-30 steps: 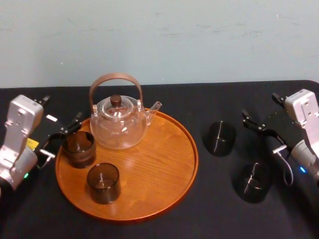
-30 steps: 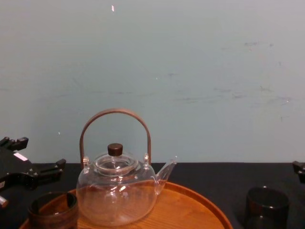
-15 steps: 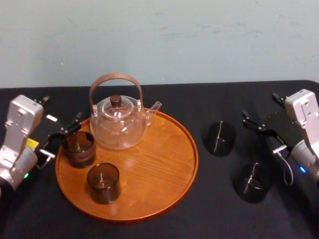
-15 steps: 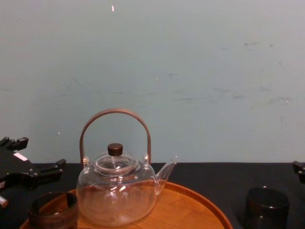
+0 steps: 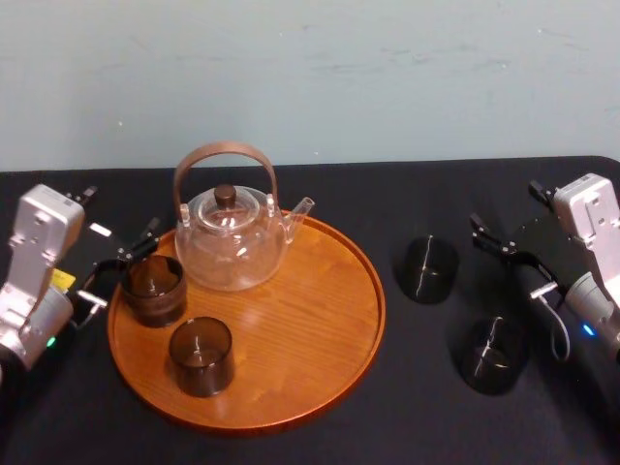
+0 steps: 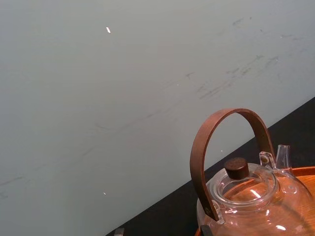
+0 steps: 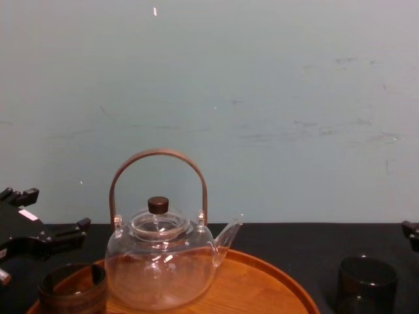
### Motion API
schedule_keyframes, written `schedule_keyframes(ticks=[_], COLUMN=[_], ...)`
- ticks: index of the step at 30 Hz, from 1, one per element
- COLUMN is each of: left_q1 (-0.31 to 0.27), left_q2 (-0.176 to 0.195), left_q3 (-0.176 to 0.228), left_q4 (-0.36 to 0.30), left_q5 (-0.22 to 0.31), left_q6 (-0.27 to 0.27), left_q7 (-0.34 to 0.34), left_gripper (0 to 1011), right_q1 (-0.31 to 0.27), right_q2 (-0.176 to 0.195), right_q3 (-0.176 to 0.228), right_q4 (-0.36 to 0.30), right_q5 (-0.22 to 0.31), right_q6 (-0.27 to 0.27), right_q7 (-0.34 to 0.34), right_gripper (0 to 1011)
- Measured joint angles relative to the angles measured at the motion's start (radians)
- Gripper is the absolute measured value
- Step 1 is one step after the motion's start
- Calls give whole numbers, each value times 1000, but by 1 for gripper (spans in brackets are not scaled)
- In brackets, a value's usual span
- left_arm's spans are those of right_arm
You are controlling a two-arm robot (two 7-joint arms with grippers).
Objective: Pick up the glass from the table and place it on the tray.
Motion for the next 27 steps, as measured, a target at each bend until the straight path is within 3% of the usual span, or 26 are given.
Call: schedule_keyframes(ticks=[21, 27], left_q1=[0, 0], left_q2=[0, 0], left_q3=[0, 0], left_q4=[0, 0], left_q5=[0, 0], left_q6=[0, 0], left_q7=[0, 0], left_gripper=[1001, 1001], right_q1=[0, -23], right_q2=[0, 6], right_q3=[0, 25], right_q4=[0, -22], right_q5=[0, 11], right_q6=[0, 17], right_q7=[0, 31], right_gripper=[1002, 1002])
